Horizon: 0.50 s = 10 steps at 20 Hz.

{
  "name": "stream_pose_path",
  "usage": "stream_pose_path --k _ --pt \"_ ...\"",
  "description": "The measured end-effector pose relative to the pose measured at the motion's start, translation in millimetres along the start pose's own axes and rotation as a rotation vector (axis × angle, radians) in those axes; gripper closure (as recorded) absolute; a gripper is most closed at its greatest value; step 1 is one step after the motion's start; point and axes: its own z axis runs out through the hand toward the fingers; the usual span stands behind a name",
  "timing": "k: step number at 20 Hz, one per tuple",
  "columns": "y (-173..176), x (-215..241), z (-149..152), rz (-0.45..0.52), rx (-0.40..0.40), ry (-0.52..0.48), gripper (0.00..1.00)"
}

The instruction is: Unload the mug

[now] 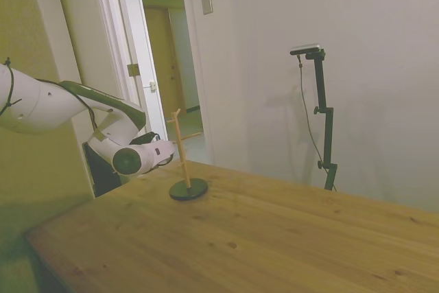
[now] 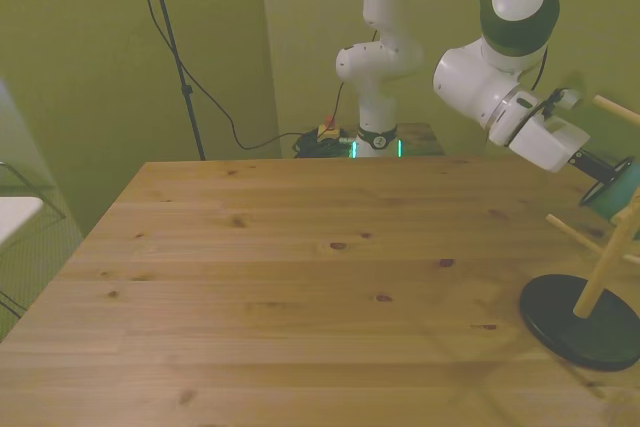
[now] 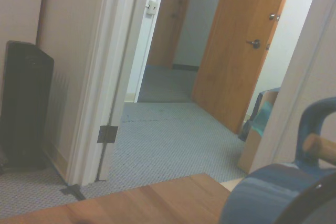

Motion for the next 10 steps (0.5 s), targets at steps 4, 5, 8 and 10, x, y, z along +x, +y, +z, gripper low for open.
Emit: stream_pose_path --k 4,5,8,10 --pt "-7 -9 -4 -0.003 0.008 -0.016 1.00" --pt "-9 -12 -6 -0.005 0.009 -0.020 1.00" --pt "-13 -18 -12 -0.015 0.013 -0.030 1.00" --pt "-16 -23 -15 -0.022 0.022 -0.035 1.00"
